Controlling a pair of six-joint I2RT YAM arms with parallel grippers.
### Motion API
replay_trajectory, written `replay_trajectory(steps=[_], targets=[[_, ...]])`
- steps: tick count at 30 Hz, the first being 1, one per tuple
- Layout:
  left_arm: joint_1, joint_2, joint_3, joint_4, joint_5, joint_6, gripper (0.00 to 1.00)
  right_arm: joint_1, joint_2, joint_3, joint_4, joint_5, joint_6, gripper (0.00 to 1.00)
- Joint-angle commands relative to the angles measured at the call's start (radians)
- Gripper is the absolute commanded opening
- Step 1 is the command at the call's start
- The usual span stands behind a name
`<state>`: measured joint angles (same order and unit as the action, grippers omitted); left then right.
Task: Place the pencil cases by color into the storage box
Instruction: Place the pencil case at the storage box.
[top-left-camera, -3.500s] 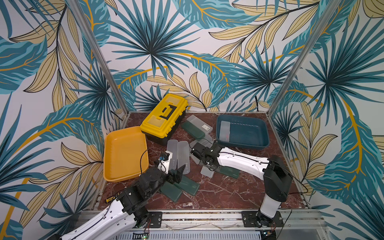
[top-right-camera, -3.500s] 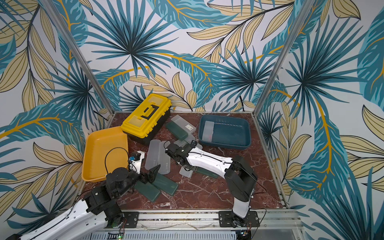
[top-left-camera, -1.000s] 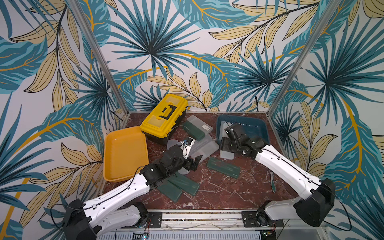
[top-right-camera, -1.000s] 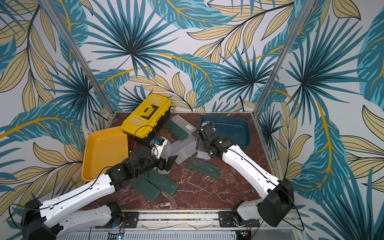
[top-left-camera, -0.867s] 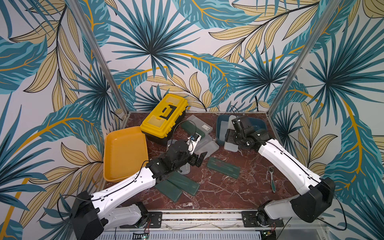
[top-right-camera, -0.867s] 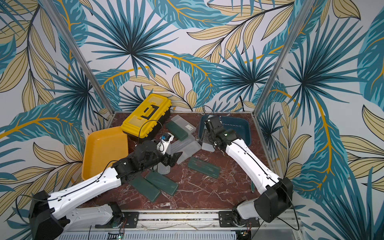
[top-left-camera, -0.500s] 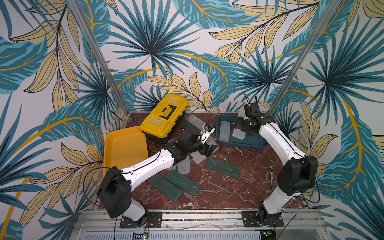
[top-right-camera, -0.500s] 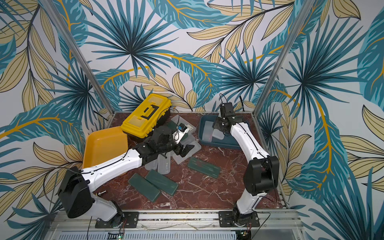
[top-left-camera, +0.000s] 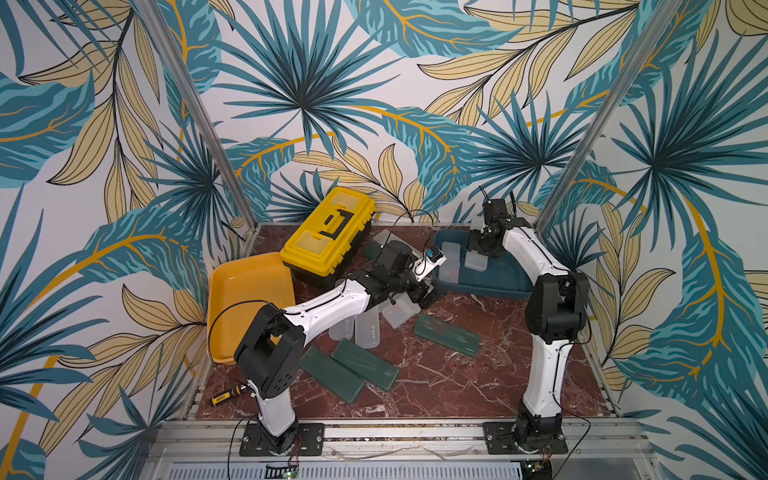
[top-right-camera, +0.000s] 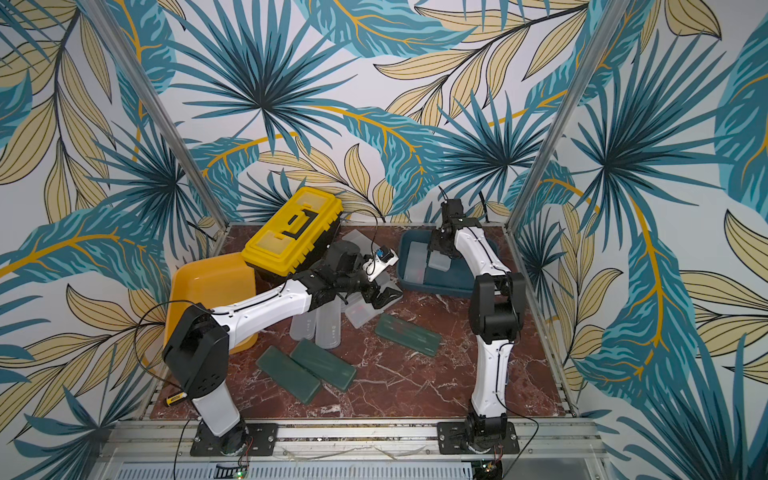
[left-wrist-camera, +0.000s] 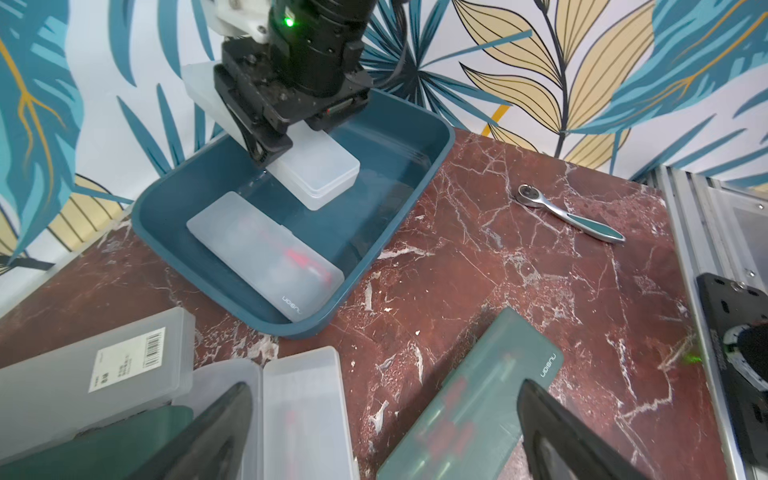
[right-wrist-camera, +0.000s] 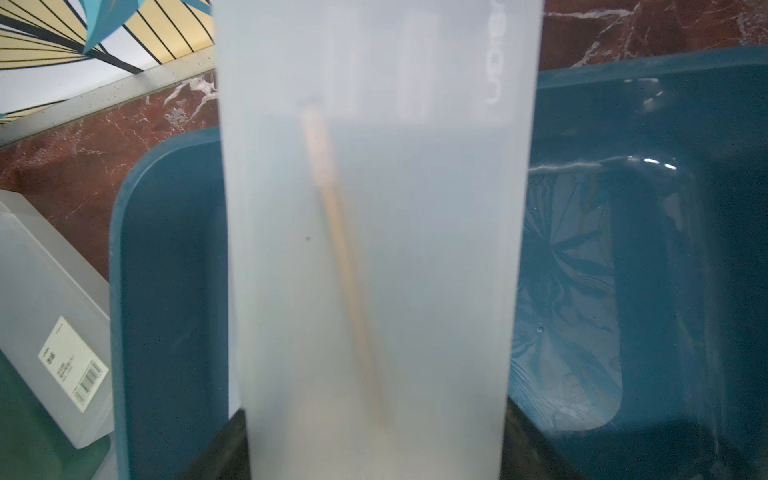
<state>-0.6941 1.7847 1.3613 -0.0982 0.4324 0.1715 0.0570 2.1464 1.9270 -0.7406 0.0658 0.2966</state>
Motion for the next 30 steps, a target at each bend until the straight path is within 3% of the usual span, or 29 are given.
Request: replay_trajectory(steps=[1, 30], targets=[[0.015, 0.007, 0.069, 0.014, 0.086, 0.028, 1.0, -0.01, 0.019, 0.027, -0.004, 0.002, -0.041, 0.66], [0.018, -0.098, -0.038, 0.046, 0.058, -0.006, 1.0, -0.015, 0.136, 0.016, -0.074, -0.046, -0.074, 0.67]])
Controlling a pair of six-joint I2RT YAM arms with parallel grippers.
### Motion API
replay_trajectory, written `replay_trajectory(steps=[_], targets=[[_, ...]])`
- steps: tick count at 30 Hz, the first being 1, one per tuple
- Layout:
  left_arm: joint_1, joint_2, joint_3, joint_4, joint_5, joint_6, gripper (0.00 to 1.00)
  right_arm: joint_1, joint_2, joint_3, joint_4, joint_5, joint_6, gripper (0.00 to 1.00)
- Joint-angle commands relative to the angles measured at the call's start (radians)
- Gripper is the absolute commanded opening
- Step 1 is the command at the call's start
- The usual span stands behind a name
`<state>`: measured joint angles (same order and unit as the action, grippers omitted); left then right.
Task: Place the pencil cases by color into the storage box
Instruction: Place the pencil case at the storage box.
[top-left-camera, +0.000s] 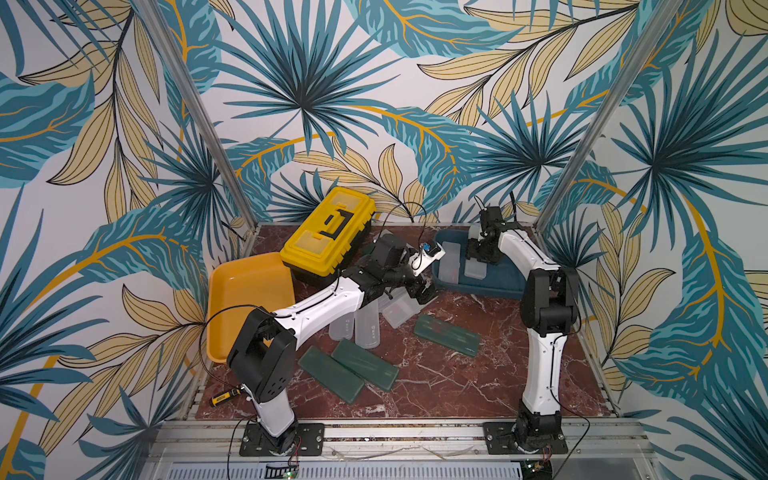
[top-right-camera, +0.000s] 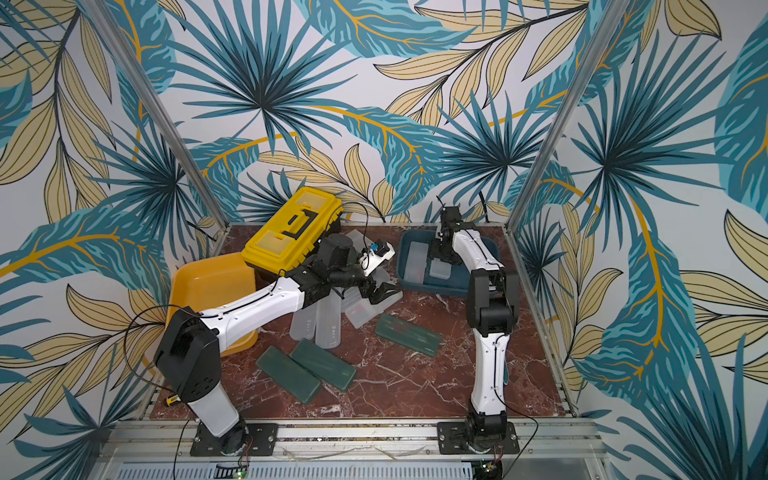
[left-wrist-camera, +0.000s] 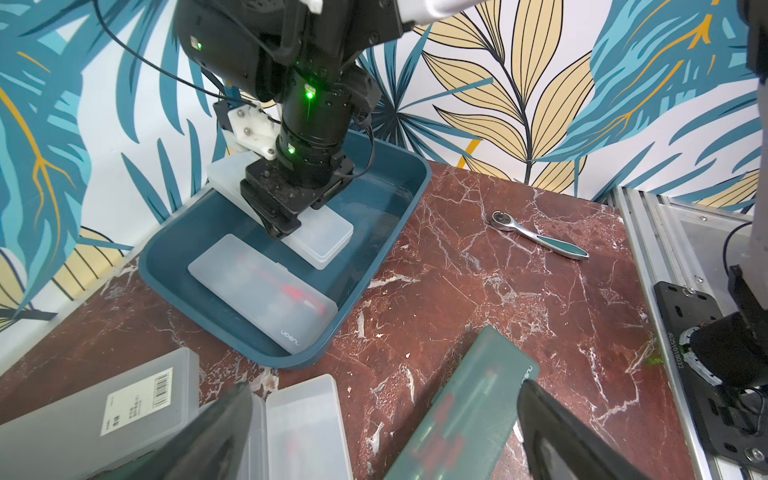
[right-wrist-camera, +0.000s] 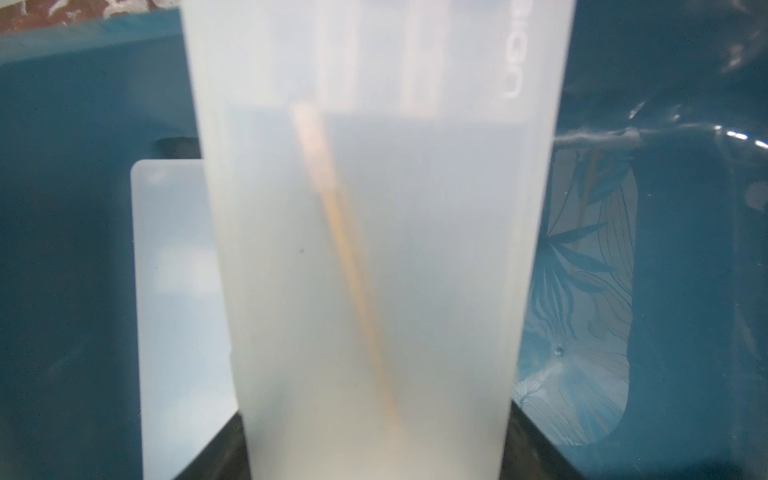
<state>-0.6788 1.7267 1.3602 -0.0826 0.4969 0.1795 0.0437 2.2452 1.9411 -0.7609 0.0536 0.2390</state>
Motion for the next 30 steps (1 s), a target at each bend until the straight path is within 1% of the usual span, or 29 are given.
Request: replay_trajectory(steps=[1, 8, 19, 30], targets=[[0.003, -0.046, -0.044, 0.035, -0.009, -0.017, 1.0, -0.001, 0.041, 0.004, -0.06, -0.034, -0.017, 0.67], [0.003, -0.076, -0.076, 0.048, -0.017, -0.025, 1.0, 0.0, 0.02, -0.036, -0.053, -0.046, -0.015, 0.67], [0.003, -0.084, -0.095, 0.053, -0.019, -0.029, 1.0, 0.006, -0.012, -0.089, -0.042, -0.052, -0.014, 0.67], [0.003, -0.08, -0.096, 0.059, -0.02, -0.031, 1.0, 0.005, 0.03, -0.047, -0.068, -0.072, -0.031, 0.69]])
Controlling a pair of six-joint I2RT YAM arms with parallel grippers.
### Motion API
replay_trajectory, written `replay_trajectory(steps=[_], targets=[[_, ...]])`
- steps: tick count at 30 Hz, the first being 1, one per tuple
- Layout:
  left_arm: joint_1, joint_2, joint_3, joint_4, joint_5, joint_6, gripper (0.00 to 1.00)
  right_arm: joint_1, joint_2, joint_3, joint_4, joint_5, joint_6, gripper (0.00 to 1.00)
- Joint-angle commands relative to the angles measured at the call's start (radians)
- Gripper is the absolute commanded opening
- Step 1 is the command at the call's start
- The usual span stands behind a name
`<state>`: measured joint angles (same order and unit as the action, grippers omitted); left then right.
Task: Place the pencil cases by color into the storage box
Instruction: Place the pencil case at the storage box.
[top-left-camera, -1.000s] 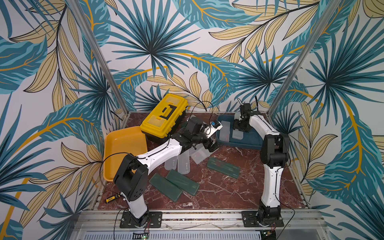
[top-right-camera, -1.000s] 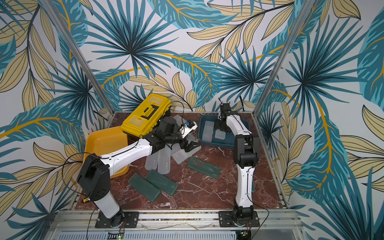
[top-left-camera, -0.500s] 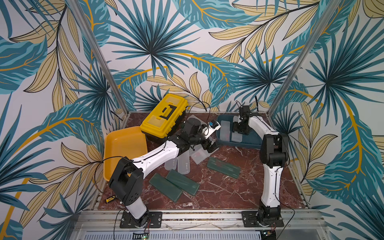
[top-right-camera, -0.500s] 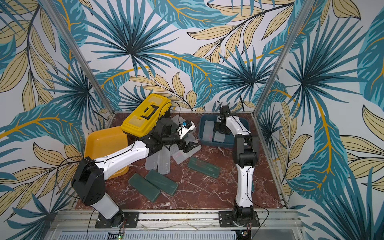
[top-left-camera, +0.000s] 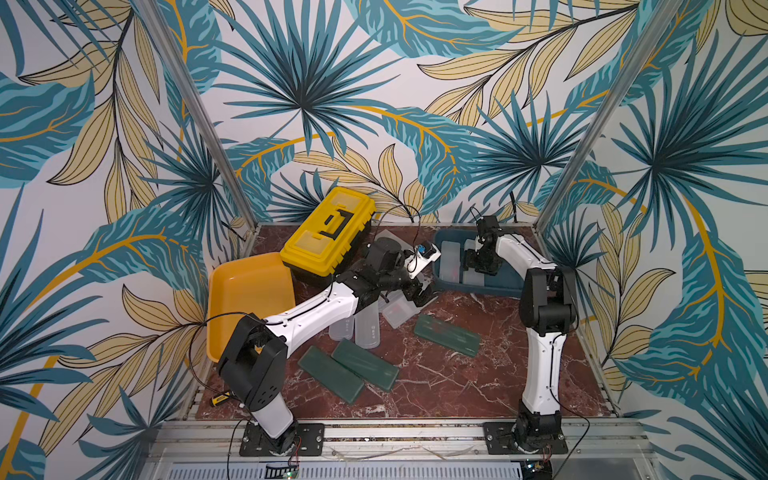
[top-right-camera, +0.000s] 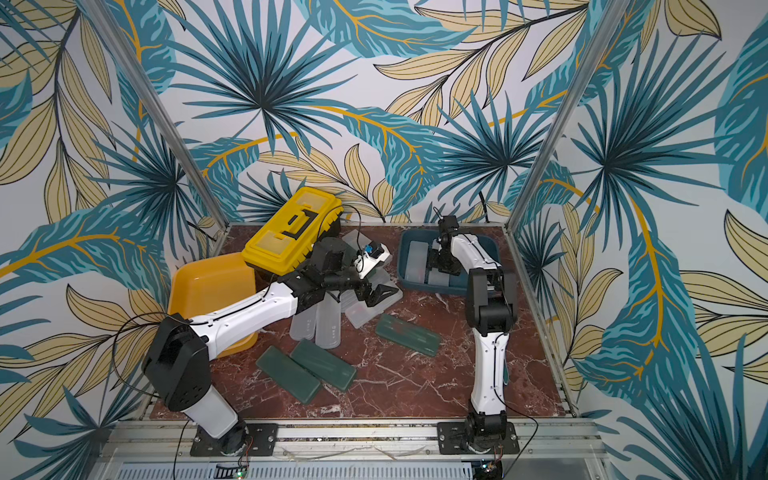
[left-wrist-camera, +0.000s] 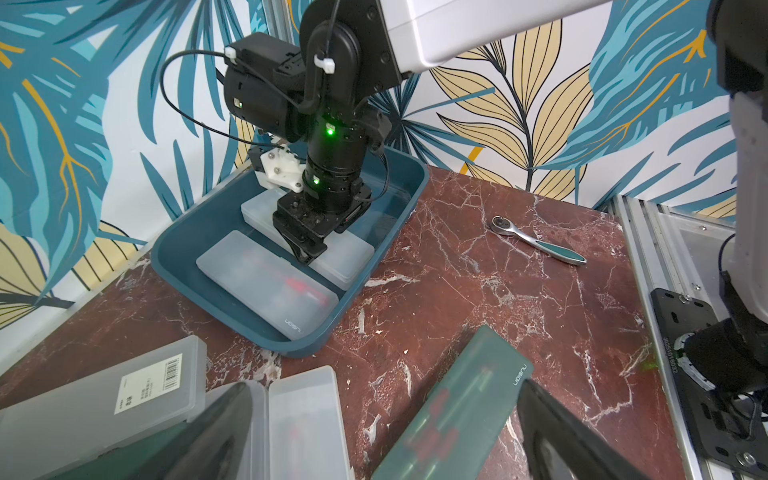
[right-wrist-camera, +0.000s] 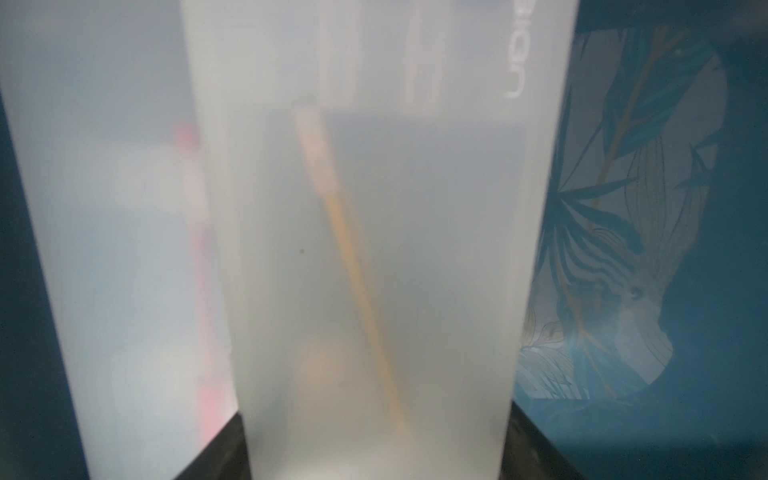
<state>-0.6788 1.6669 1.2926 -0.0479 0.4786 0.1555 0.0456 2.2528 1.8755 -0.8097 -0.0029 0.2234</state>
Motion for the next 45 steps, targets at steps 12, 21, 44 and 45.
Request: replay_trajectory(steps=[12, 21, 44, 45], targets=[[0.005, -0.037, -0.034, 0.023, -0.039, -0.024, 1.0, 0.005, 0.058, 0.047, -0.016, -0.044, -0.016, 0.72], [0.019, -0.068, -0.057, 0.024, -0.121, -0.124, 1.0, 0.004, 0.055, 0.057, -0.02, -0.087, -0.027, 0.84], [0.025, -0.4, -0.325, 0.018, -0.324, -0.38, 1.0, -0.018, -0.126, -0.112, 0.17, -0.23, 0.09, 0.94], [0.024, -0.413, -0.334, 0.013, -0.329, -0.386, 1.0, -0.02, -0.13, -0.121, 0.175, -0.229, 0.094, 0.94]])
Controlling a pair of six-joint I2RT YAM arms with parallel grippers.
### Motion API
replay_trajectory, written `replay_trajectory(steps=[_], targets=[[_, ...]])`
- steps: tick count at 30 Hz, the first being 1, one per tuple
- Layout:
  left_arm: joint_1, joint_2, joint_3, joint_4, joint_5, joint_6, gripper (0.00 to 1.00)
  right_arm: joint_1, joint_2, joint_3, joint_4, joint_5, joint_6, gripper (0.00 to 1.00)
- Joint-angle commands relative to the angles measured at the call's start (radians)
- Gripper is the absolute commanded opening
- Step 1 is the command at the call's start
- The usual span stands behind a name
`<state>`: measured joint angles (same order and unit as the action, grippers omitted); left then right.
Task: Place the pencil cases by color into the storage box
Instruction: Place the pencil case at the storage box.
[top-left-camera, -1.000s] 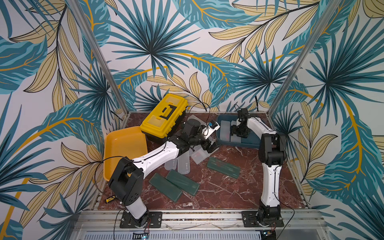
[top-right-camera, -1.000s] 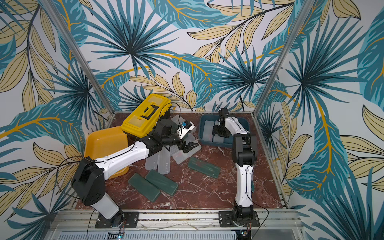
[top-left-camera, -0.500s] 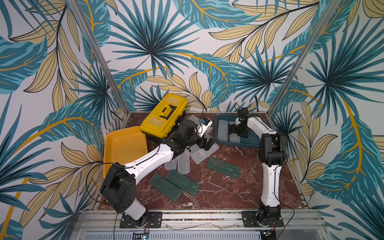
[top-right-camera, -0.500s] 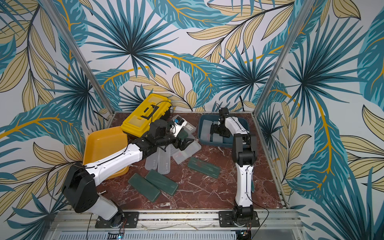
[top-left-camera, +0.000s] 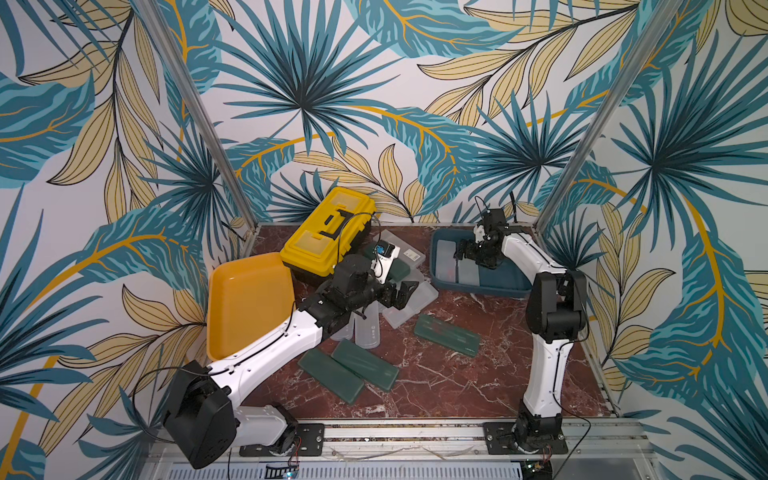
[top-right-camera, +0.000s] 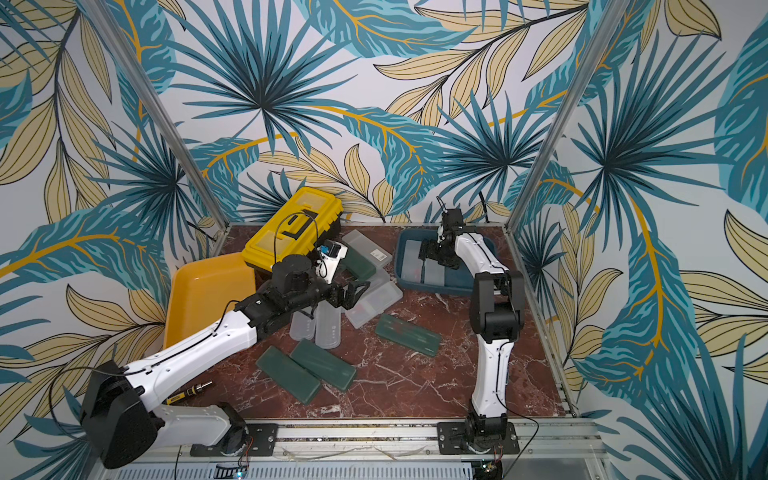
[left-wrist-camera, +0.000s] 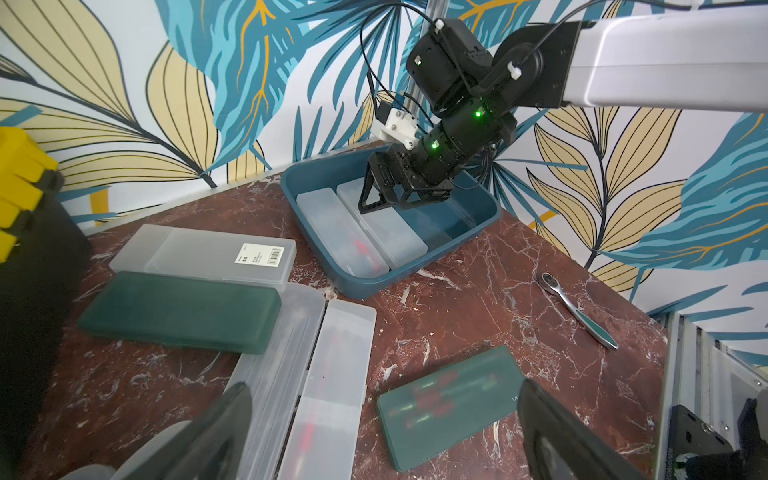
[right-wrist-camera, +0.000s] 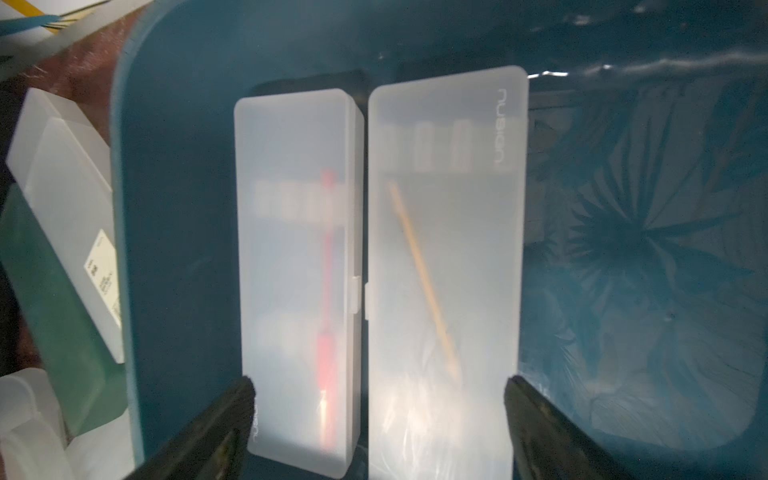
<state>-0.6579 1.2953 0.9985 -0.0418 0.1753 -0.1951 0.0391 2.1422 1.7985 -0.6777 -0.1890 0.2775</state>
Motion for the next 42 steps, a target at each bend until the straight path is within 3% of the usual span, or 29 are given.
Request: replay_trajectory(steps=[1, 6, 10, 19, 28, 38, 42], targets=[[0.004, -0.054, -0.047, -0.004, -0.032, -0.043, 1.0, -0.012, -0.026, -0.051, 0.044, -0.041, 0.039, 0.93], [0.004, -0.106, -0.072, -0.083, -0.096, -0.068, 1.0, -0.003, -0.123, -0.153, 0.11, -0.02, 0.059, 0.93], [0.004, -0.148, -0.095, -0.154, -0.13, -0.087, 1.0, 0.043, -0.175, -0.166, 0.063, 0.065, 0.062, 0.93], [0.004, -0.214, -0.057, -0.457, -0.329, -0.175, 1.0, 0.25, -0.344, -0.268, 0.089, 0.255, 0.153, 0.93], [0.004, -0.311, -0.05, -0.634, -0.467, -0.241, 1.0, 0.475, -0.479, -0.485, 0.221, 0.361, 0.266, 0.93], [0.01, -0.423, -0.005, -0.74, -0.533, -0.163, 1.0, 0.689, -0.406, -0.485, 0.234, 0.492, 0.408, 0.93], [0.045, -0.466, 0.016, -0.741, -0.486, -0.119, 1.0, 0.75, -0.323, -0.412, 0.201, 0.523, 0.445, 0.93]])
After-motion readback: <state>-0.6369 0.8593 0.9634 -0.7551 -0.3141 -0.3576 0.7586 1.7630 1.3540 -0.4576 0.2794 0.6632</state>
